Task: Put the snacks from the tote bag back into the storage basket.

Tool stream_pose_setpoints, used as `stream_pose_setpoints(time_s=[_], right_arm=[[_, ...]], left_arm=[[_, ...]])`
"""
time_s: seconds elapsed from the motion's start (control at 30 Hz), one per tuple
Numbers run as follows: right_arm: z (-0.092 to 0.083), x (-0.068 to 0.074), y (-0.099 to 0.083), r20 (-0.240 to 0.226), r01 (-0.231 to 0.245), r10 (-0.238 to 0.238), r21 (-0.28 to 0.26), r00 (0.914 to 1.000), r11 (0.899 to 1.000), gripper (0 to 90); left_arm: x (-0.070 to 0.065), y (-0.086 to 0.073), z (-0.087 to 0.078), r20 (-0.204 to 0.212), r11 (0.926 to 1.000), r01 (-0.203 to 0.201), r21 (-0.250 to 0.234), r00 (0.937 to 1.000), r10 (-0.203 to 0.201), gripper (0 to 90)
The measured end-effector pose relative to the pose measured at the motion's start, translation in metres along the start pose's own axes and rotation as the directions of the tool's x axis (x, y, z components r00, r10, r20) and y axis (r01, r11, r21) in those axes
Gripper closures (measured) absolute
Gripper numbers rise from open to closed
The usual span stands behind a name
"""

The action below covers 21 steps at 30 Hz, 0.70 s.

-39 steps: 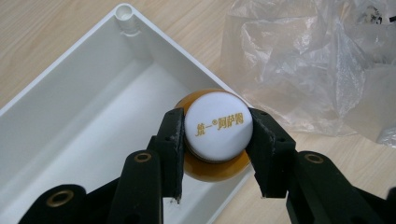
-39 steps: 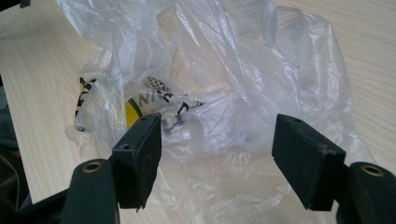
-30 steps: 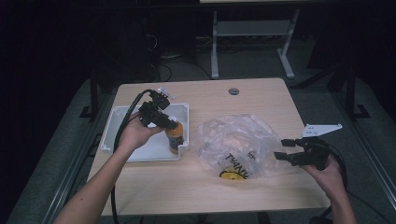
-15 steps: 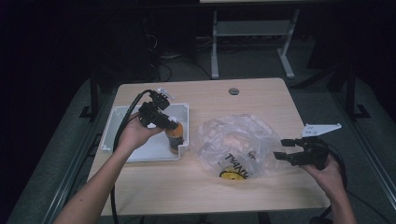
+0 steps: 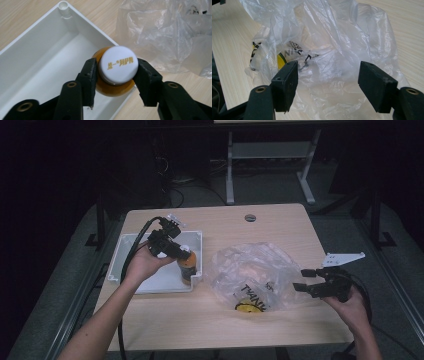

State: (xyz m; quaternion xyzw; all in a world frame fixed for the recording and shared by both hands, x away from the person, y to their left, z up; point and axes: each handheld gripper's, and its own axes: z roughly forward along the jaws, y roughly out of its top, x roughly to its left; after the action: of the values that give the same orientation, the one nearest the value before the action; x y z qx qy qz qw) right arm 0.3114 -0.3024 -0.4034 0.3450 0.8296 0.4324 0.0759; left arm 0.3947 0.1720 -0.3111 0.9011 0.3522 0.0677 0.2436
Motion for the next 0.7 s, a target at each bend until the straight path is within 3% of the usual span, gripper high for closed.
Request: stream_pose_setpoints(time_s=[0.07,0.7], right_arm=[[0.0,0.0,0.001,0.001,0.0,0.0,-0.005,1.0,1.0,31.9],[-0.003,-0.001,0.0,0.02,-0.003,0.003,-0.001,0.9998,1.0,30.5]], left_arm=[[0.0,-0.001,0.0,0.005,0.9998,0.015,-0.014,0.9999,-0.015,51.6],[0.0,-0.011,-0.018,0.011,0.9952,0.006,-0.098,0.9999,-0.004,43.4]])
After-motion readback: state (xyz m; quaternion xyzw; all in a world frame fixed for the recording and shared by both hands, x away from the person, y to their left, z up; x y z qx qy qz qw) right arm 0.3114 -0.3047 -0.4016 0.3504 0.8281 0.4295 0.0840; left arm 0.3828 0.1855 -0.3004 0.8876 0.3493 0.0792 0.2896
